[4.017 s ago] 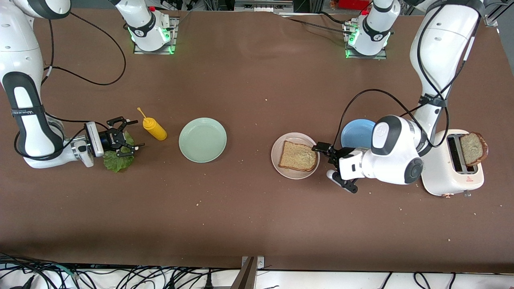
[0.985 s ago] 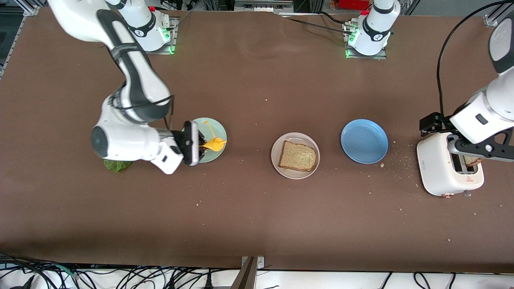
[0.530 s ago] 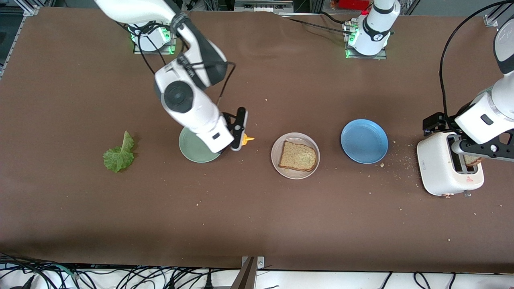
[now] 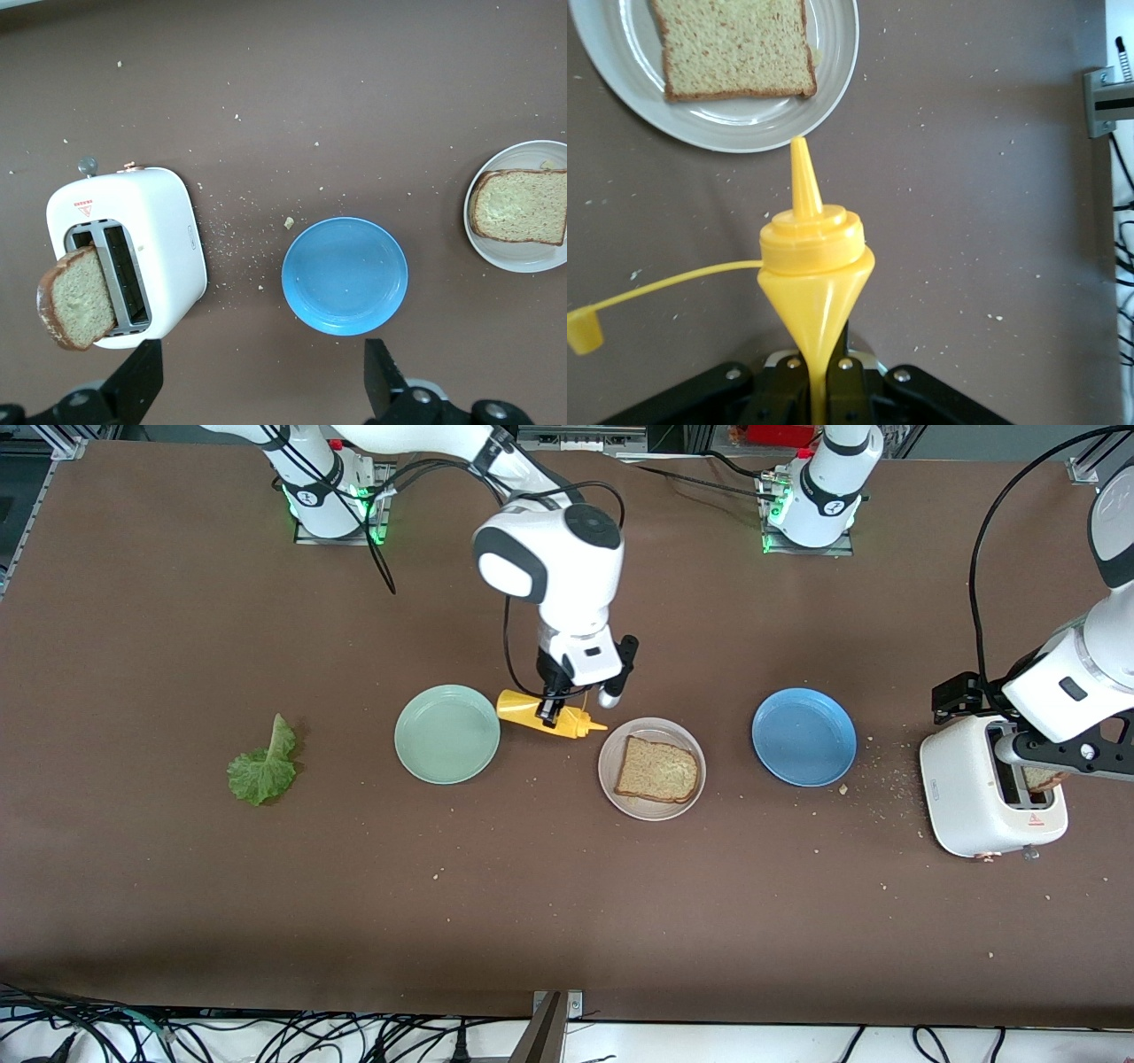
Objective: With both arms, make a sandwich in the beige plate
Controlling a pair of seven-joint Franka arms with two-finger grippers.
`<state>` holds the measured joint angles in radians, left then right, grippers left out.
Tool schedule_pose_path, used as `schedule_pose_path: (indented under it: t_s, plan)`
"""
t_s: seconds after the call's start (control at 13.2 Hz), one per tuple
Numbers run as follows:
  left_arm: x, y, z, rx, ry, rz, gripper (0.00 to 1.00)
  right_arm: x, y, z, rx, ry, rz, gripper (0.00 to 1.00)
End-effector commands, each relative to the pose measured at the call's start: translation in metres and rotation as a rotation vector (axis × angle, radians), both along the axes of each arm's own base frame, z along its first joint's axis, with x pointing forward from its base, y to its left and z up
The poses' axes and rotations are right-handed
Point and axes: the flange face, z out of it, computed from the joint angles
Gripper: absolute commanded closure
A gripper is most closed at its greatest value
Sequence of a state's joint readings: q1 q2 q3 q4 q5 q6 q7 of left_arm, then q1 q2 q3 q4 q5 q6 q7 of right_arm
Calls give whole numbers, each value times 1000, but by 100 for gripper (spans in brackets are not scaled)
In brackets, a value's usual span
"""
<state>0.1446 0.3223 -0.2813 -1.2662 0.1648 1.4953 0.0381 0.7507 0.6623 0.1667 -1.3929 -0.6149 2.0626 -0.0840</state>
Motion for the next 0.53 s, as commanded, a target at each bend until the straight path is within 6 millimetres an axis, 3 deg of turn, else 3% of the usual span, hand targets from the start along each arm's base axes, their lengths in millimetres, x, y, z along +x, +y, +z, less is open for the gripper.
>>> schedule_pose_path:
  t_s: [0.0,0.15,0.45]
  plan:
    - [-2,1,8,-20,3,5,0,-9,25,-31,-61,-126,22,100]
    - [-2,2,8,-22,3,5,0,-15,39,-51,-103,-169,65,100]
    - [-2,5,8,-22,3,9,0,-10,47,-99,-203,-230,82,100]
